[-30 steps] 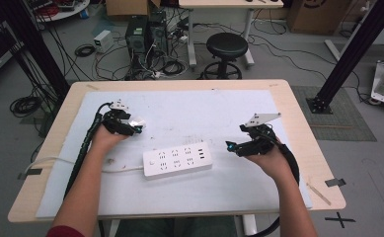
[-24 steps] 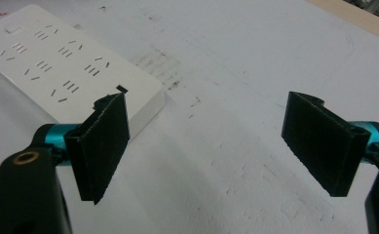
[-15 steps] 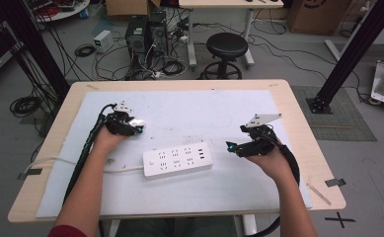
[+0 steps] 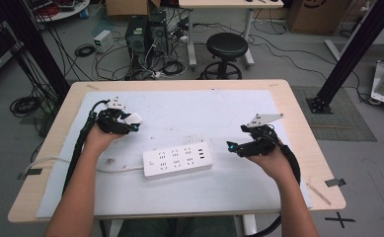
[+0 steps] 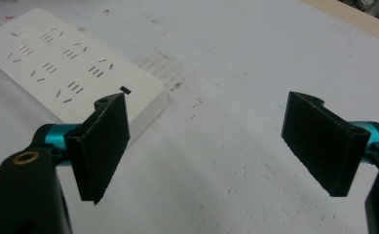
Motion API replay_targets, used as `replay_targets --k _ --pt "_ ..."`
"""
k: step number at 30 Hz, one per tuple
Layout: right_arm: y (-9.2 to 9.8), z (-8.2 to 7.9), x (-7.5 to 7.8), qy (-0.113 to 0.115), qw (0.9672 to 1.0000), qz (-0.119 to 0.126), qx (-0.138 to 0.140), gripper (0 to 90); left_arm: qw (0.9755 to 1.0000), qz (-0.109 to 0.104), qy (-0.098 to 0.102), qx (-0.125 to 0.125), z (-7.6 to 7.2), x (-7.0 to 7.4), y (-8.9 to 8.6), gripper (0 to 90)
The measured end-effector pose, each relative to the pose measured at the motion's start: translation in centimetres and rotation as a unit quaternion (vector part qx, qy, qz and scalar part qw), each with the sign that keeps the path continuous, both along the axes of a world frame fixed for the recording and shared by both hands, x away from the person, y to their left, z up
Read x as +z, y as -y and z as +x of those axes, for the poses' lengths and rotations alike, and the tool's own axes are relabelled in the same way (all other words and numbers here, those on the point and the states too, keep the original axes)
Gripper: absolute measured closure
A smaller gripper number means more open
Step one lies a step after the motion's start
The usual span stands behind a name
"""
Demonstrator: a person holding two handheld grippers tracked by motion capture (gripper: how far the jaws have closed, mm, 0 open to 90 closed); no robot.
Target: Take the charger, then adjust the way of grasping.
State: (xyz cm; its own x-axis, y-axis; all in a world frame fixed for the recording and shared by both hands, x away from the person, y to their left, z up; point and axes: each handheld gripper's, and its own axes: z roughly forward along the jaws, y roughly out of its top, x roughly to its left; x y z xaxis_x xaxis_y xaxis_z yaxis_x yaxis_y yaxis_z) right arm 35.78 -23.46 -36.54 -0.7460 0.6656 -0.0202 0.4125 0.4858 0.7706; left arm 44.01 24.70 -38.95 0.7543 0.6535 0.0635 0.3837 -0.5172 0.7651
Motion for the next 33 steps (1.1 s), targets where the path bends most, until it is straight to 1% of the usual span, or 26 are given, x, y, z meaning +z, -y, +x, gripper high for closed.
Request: replay_targets --k 1,2,3,4,5,6,7,8,9,10,11,14,15,16,17,18,20,23,26,29,30,31,33 --pt "0.0 -0.1 0.0 -0.001 1.0000 0.001 0.001 18.1 1.0000 0.000 0.000 0.000 0.0 0.0 0.0 42.5" --pt "0.0 -0.1 0.0 -0.001 1.0000 0.001 0.001 18.1 1.0000 -0.001 0.006 -0.003 -0.5 0.5 0.1 42.5" --pt "0.0 -0.2 0.1 0.000 1.0000 0.001 0.001 18.1 1.0000 -0.001 0.006 -0.003 -0.5 0.5 0.1 42.5" --pt "0.0 -0.2 0.1 0.000 1.0000 0.001 0.001 18.1 0.9998 -0.010 0.016 -0.009 -1.4 1.5 0.1 42.5" --pt "0.0 -0.2 0.1 0.000 1.0000 0.001 0.001 18.1 0.9998 -0.010 0.016 -0.009 -1.4 1.5 0.1 42.5" --pt "0.0 -0.3 0.1 0.000 1.0000 0.003 0.003 18.1 0.9996 -0.012 0.022 -0.015 -2.3 2.4 0.1 42.5" --pt "0.0 -0.4 0.2 -0.002 1.0000 0.005 0.005 18.1 0.9996 -0.012 0.022 -0.015 -2.3 2.4 0.1 42.5" --pt "0.0 -0.4 0.2 -0.002 1.0000 0.005 0.005 18.1 0.9993 -0.016 0.026 -0.021 -3.2 3.1 0.1 42.5" --pt "0.0 -0.5 0.2 0.000 0.9999 0.006 0.008 18.1 0.9992 -0.016 0.030 -0.023 -3.7 3.4 0.2 42.5" --pt "0.0 -0.5 0.2 -0.002 0.9999 0.007 0.008 18.1 0.9992 -0.016 0.030 -0.023 -3.7 3.4 0.2 42.5" --pt "0.1 -0.6 0.3 -0.003 0.9999 0.006 0.009 18.1 0.9987 -0.015 0.035 -0.034 -4.8 4.2 0.3 42.5" --pt "0.1 -0.6 0.3 -0.001 0.9999 0.006 0.008 18.1 0.9987 -0.015 0.035 -0.034 -4.8 4.2 0.3 42.5" --pt "0.1 -0.6 0.3 -0.001 0.9999 0.006 0.008 18.1 0.9977 -0.013 0.044 -0.049 -6.0 4.8 0.6 42.5" --pt "0.1 -0.8 0.3 -0.002 0.9999 0.011 0.008 18.1 0.9976 -0.013 0.046 -0.051 -6.2 4.8 0.7 42.5" --pt "0.1 -0.9 0.4 -0.001 0.9999 0.011 0.007 18.1 0.9974 -0.011 0.046 -0.055 -6.4 4.9 0.7 42.5" --pt "0.1 -0.9 0.4 -0.001 0.9999 0.011 0.007 18.1 0.9971 -0.016 0.047 -0.058 -6.5 4.9 0.7 42.5" --pt "-0.1 -0.8 0.4 0.000 0.9999 0.009 0.009 18.1 0.9968 -0.014 0.049 -0.062 -6.8 5.0 0.8 42.5" --pt "-0.2 -0.8 0.4 -0.002 0.9999 0.009 0.010 18.1 0.9967 -0.014 0.048 -0.064 -6.8 4.9 0.9 42.5" --pt "-0.5 -0.8 0.5 -0.002 0.9999 0.009 0.011 18.1 0.9959 -0.025 0.051 -0.071 -7.3 4.5 1.2 42.5" --pt "-0.7 -0.8 0.6 -0.003 0.9998 0.009 0.015 18.1 0.9959 -0.025 0.051 -0.071 -7.3 4.5 1.2 42.5" --pt "-0.7 -0.8 0.6 -0.003 0.9998 0.009 0.015 18.1 0.9945 -0.025 0.051 -0.088 -7.7 4.1 1.9 42.5" --pt "-1.4 -0.9 0.8 -0.006 0.9995 0.010 0.028 18.1 0.9932 -0.031 0.054 -0.098 -8.1 3.9 2.4 42.5" --pt "-1.6 -1.1 0.8 -0.012 0.9994 0.013 0.029 18.1 0.9912 -0.035 0.058 -0.114 -8.5 3.7 3.0 42.5"
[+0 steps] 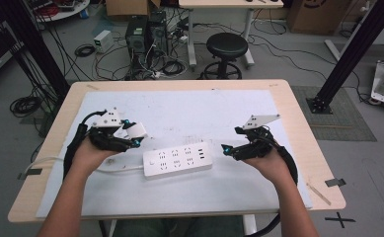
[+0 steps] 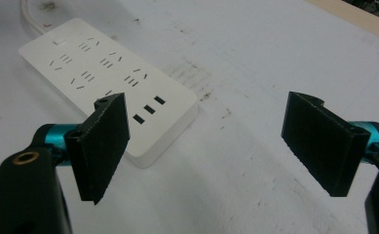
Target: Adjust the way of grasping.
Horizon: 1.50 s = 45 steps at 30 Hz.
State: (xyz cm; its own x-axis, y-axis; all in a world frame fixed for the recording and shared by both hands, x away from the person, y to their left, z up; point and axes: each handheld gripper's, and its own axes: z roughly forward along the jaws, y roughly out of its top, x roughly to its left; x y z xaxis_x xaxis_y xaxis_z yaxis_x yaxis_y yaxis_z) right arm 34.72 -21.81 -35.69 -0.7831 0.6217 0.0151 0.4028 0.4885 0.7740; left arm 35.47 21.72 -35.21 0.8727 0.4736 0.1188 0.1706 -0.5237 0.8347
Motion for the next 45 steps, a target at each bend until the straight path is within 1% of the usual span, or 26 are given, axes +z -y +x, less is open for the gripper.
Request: replay_targets --k 3,6,10,11,12,13,15,17,18,19,21,23,26,27,29,30,32,33,34,35,36,38,39,40,42,45 --pt "-0.1 -0.1 0.0 -0.004 1.0000 0.003 0.004 18.1 1.0000 -0.004 0.001 -0.008 -0.2 -0.1 0.3 42.4" --pt "-1.1 -0.6 0.0 -0.013 0.9998 0.002 0.014 18.1 0.9992 -0.005 0.007 -0.040 -1.0 -0.6 1.7 42.5" --pt "-1.9 -1.0 -0.1 -0.019 0.9995 0.003 0.026 18.1 0.9982 -0.004 0.014 -0.058 -1.6 -1.2 2.8 42.5" --pt "-2.9 -1.3 -0.3 -0.028 0.9989 0.015 0.036 18.1 0.9973 -0.008 0.022 -0.069 -2.1 -1.8 4.0 42.5" --pt "-2.9 -1.3 -0.3 -0.028 0.9989 0.015 0.036 18.1 0.9973 -0.008 0.022 -0.069 -2.1 -1.8 4.0 42.5" --pt "-3.2 -1.4 -0.3 -0.033 0.9984 0.023 0.039 18.1 0.9963 -0.001 0.038 -0.077 -2.4 -1.9 4.7 42.5" --pt "-3.9 -1.6 -0.2 -0.045 0.9971 0.040 0.046 18.2 0.9948 0.002 0.052 -0.088 -2.6 -1.9 5.2 42.5" --pt "-4.0 -1.6 -0.2 -0.047 0.9968 0.044 0.046 18.2 0.9948 0.002 0.052 -0.088 -2.6 -1.9 5.2 42.5" --pt "-4.0 -1.6 -0.2 -0.047 0.9968 0.044 0.046 18.2 0.9918 0.007 0.076 -0.102 -3.2 -1.9 6.1 42.5" --pt "-4.5 -1.6 -0.1 -0.060 0.9945 0.067 0.054 18.1 0.9913 0.008 0.083 -0.102 -3.5 -1.9 6.5 42.5" --pt "-4.7 -1.6 0.0 -0.066 0.9934 0.076 0.056 18.2 0.9904 0.010 0.089 -0.106 -3.7 -1.9 6.9 42.5" --pt "-5.2 -1.5 0.0 -0.087 0.9887 0.103 0.066 18.2 0.9896 0.008 0.093 -0.109 -3.9 -2.0 7.3 42.5" --pt "-5.4 -1.5 -0.1 -0.092 0.9876 0.108 0.069 18.2 0.9886 0.006 0.099 -0.114 -4.1 -2.2 7.9 42.5" --pt "-6.4 -1.4 -0.7 -0.106 0.9841 0.119 0.078 18.1 0.9861 0.007 0.111 -0.123 -4.3 -2.5 8.7 42.5" --pt "-6.6 -1.4 -0.7 -0.109 0.9834 0.122 0.077 18.2 0.9854 0.010 0.115 -0.125 -4.3 -2.5 8.8 42.5" --pt "-6.9 -1.2 -1.0 -0.122 0.9794 0.138 0.083 18.2 0.9839 0.010 0.120 -0.133 -4.5 -2.6 9.2 42.5" --pt "-6.9 -1.2 -1.0 -0.122 0.9794 0.138 0.083 18.2 0.9832 0.011 0.124 -0.133 -4.5 -2.6 9.4 42.5" --pt "-7.2 -1.0 -1.2 -0.134 0.9760 0.148 0.087 18.2 0.9801 0.009 0.140 -0.141 -4.7 -2.5 9.9 42.5" --pt "-7.2 -1.0 -1.2 -0.134 0.9760 0.148 0.087 18.2 0.9801 0.009 0.140 -0.141 -4.7 -2.5 9.9 42.5" --pt "-7.3 -0.9 -1.3 -0.141 0.9739 0.154 0.089 18.2 0.9801 0.009 0.140 -0.141 -4.7 -2.5 9.9 42.5" --pt "-7.5 -0.7 -1.5 -0.153 0.9696 0.166 0.094 18.2 0.9771 0.006 0.156 -0.145 -4.9 -2.4 10.3 42.5" --pt "-7.7 -0.6 -1.6 -0.160 0.9662 0.176 0.099 18.2 0.9757 0.003 0.162 -0.147 -5.0 -2.4 10.4 42.5" --pt "-7.7 -0.6 -1.6 -0.160 0.9662 0.176 0.099 18.2 0.9757 0.003 0.162 -0.147 -5.0 -2.4 10.4 42.5" --pt "-7.7 -0.5 -1.6 -0.166 0.9640 0.182 0.101 18.2 0.9741 0.005 0.172 -0.146 -5.1 -2.4 10.6 42.5" --pt "-7.9 -0.3 -1.9 -0.182 0.9568 0.202 0.104 18.2 0.9734 0.002 0.175 -0.148 -5.1 -2.3 10.7 42.5" --pt "-8.0 -0.3 -1.9 -0.187 0.9551 0.205 0.104 18.3 0.9734 0.002 0.175 -0.148 -5.1 -2.3 10.7 42.5"
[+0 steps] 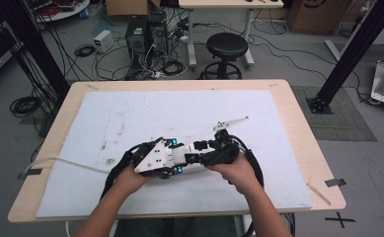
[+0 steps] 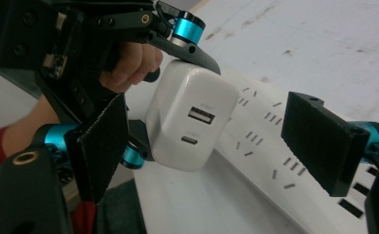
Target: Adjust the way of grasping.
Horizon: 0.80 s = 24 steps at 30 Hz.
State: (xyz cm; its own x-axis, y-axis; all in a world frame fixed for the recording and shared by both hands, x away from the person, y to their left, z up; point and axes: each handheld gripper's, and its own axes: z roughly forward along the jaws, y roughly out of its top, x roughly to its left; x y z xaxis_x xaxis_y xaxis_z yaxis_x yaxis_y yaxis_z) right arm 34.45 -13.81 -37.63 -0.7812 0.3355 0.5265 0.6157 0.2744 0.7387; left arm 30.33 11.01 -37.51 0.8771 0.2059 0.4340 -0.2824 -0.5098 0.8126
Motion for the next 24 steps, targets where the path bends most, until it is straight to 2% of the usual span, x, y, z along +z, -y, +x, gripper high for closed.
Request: replay_targets --k 2,3,5,6,9,12,13,14,16,17,18,20,22,24 --pt "0.0 0.0 0.0 0.000 1.0000 0.000 0.000 18.3 1.0000 -0.001 0.003 0.003 -0.1 0.1 0.1 42.5" --pt "-0.3 0.2 -0.4 -0.017 0.9998 0.012 0.004 20.6 1.0000 -0.002 0.001 0.002 0.0 0.0 0.2 42.5" --pt "-0.5 0.4 -0.7 -0.029 0.9994 0.017 0.003 21.1 1.0000 -0.002 0.002 0.002 0.0 0.0 0.3 42.5" --pt "-0.6 0.4 -0.8 -0.032 0.9993 0.017 0.004 24.2 1.0000 -0.002 0.003 0.001 0.0 0.0 0.3 42.5" --pt "-0.6 0.5 -0.9 -0.031 0.9992 0.023 0.006 25.7 1.0000 -0.001 0.006 0.002 -0.1 0.0 0.3 42.5" --pt "-0.9 0.7 -1.3 -0.047 0.9985 0.027 0.010 27.0 1.0000 -0.002 0.008 0.002 -0.1 0.0 0.3 42.5" --pt "-1.0 0.8 -1.6 -0.051 0.9978 0.039 0.016 37.4 0.9999 0.000 0.011 0.003 -0.1 0.0 0.3 42.5" --pt "-1.0 0.8 -1.6 -0.053 0.9976 0.042 0.019 40.4 1.0000 0.000 0.010 0.001 -0.1 0.0 0.3 42.5" --pt "-1.0 0.8 -1.6 -0.052 0.9974 0.046 0.022 40.4 1.0000 0.000 0.010 0.001 -0.1 0.0 0.3 42.5" --pt "-1.0 0.9 -1.6 -0.053 0.9970 0.050 0.023 46.8 0.9999 0.002 0.011 0.000 -0.1 -0.1 0.4 42.5" --pt "-1.1 0.9 -1.6 -0.054 0.9968 0.053 0.026 49.1 0.9999 0.004 0.013 0.002 -0.1 -0.1 0.4 42.5" --pt "-1.0 0.9 -1.6 -0.056 0.9966 0.054 0.026 49.1 0.9999 0.004 0.013 0.002 -0.1 -0.1 0.4 42.5" --pt "-1.0 1.0 -1.6 -0.055 0.9964 0.057 0.030 54.4 0.9999 0.004 0.013 0.001 -0.1 -0.1 0.5 42.5" --pt "-1.0 1.0 -1.6 -0.056 0.9961 0.060 0.032 55.6 0.9998 0.003 0.017 0.000 -0.1 -0.1 0.5 42.5"
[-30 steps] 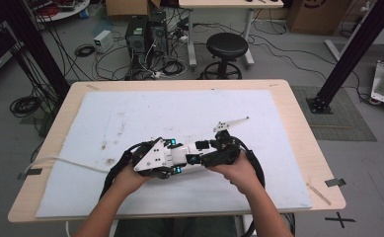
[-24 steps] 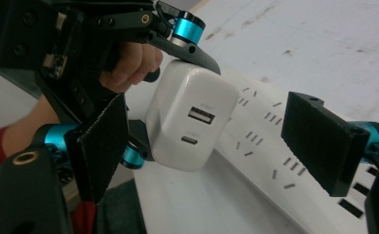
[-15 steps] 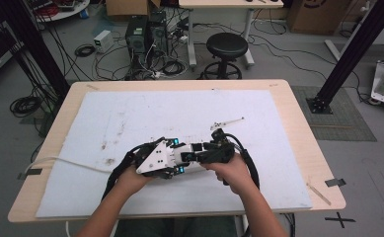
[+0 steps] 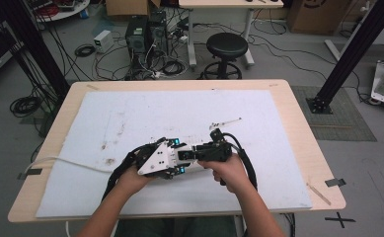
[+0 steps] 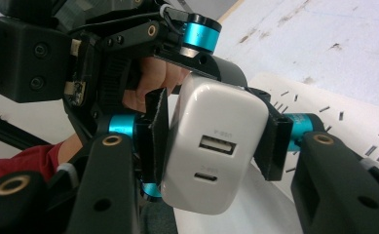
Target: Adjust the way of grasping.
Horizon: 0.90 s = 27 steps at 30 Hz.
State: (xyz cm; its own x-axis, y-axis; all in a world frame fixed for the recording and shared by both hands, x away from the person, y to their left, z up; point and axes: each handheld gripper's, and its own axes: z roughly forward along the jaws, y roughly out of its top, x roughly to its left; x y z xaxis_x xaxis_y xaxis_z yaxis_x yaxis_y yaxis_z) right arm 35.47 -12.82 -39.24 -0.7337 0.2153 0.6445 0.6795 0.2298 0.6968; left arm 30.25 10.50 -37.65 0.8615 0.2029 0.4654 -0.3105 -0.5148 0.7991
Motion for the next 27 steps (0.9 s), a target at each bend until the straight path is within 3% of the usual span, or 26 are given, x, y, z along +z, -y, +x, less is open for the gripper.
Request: replay_targets --k 5,7,8,9,11,14,21,22,25,26,27 --pt "0.1 0.1 0.0 -0.009 1.0000 -0.001 0.002 57.7 0.9999 0.008 0.010 -0.001 -0.1 0.0 0.1 42.4" --pt "0.0 0.1 0.0 -0.009 1.0000 0.001 0.003 58.8 1.0000 0.009 0.002 0.001 -0.1 0.0 0.1 41.6" --pt "0.0 -0.1 0.2 -0.006 1.0000 -0.001 -0.005 62.6 0.9996 -0.011 -0.023 0.011 0.2 0.0 0.1 37.7" --pt "0.0 0.0 0.2 -0.002 1.0000 -0.003 -0.005 63.0 0.9992 -0.018 -0.030 0.022 0.3 0.0 0.1 32.0" --pt "0.0 -0.1 0.3 -0.001 1.0000 0.002 -0.008 63.0 0.9992 -0.018 -0.030 0.022 0.3 0.0 0.1 27.9" --pt "0.3 -0.1 0.6 0.002 0.9999 -0.003 -0.012 63.4 0.9979 -0.039 -0.039 0.033 0.4 0.4 -0.4 22.7" --pt "0.8 0.0 0.9 0.013 0.9997 -0.007 -0.021 63.5 0.9969 -0.040 -0.051 0.044 0.4 0.7 -0.9 21.5" --pt "0.9 0.0 1.2 0.021 0.9994 -0.010 -0.026 63.5 0.9958 -0.038 -0.059 0.060 0.3 1.1 -1.9 21.5" --pt "0.9 0.1 1.4 0.027 0.9992 -0.010 -0.028 63.5 0.9951 -0.037 -0.057 0.072 0.3 1.3 -2.5 21.4" --pt "1.0 0.2 1.9 0.037 0.9985 -0.014 -0.037 63.5 0.9911 -0.051 -0.067 0.104 0.4 1.8 -4.1 19.8" --pt "1.0 0.2 1.9 0.037 0.9985 -0.014 -0.037 63.5 0.9911 -0.051 -0.067 0.104 0.4 1.8 -4.1 19.2"
